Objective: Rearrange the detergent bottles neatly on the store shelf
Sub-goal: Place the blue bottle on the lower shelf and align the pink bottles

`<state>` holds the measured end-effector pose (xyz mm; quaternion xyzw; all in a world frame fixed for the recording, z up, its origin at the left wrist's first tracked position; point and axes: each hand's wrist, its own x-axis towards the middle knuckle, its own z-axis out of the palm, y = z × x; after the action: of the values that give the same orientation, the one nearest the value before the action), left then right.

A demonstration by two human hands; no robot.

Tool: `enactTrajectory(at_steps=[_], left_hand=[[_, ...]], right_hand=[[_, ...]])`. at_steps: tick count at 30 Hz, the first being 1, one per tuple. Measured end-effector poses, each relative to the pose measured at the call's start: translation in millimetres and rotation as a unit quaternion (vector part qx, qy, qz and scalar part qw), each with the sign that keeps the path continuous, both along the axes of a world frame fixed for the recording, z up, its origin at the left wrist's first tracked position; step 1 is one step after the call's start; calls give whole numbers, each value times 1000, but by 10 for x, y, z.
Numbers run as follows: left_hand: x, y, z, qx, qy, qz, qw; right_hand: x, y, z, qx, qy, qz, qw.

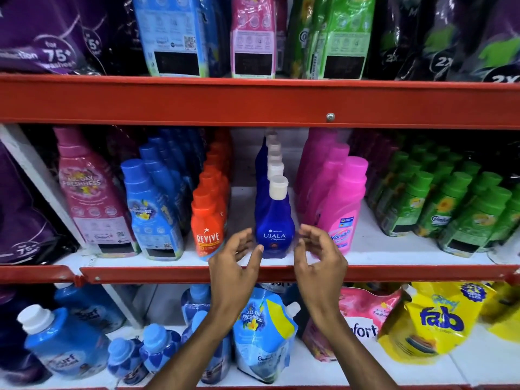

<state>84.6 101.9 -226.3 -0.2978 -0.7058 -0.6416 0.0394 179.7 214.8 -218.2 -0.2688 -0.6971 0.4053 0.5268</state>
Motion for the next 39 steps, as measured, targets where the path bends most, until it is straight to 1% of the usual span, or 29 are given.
enactTrajectory(at_steps=[2, 4, 5, 7, 10, 12, 16, 20, 27, 28, 30, 33, 36, 39], left_hand=[[30, -158, -34, 20, 27, 50, 998], [7, -334, -55, 50, 58, 106, 991], [-31, -406, -55, 64, 65, 133, 987], [-131, -496, -54, 88, 52, 167, 981], [-262, -558, -43, 79, 14, 166, 983], [-307, -578, -38, 51, -12, 150, 987], [-362, -607, -28, 11, -4, 130, 991], [-401, -590, 3, 19, -11, 129, 991], [-402, -592, -23, 22, -15, 138, 990], [-384, -593, -34, 32, -13, 150, 988], [-313, -583, -46, 47, 27, 179, 982], [-136, -493, -6, 52, 103, 185, 976], [93, -278, 66, 51, 154, 132, 978], [331, 18, 88, 29, 166, 59, 984]], right_hand=[[-8, -110, 10, 44, 21, 6, 999], [-81, -237, -7, 89, 11, 48, 995], [-142, -311, -21, 100, 0, 74, 992], [-287, -445, -38, 93, -31, 131, 987], [-504, -604, -25, 56, -83, 207, 973], [-606, -656, -2, 48, -103, 227, 967], [-722, -655, 30, 33, -134, 227, 964], [-745, -607, 21, 6, -134, 221, 966], [-723, -630, 31, -11, -123, 219, 968], [-697, -638, 32, -14, -113, 216, 970], [-590, -632, 23, -11, -82, 188, 979], [-325, -505, -26, 17, -23, 101, 995], [0, -240, -90, 21, 32, 17, 999], [281, 74, -90, 6, 57, -69, 996]])
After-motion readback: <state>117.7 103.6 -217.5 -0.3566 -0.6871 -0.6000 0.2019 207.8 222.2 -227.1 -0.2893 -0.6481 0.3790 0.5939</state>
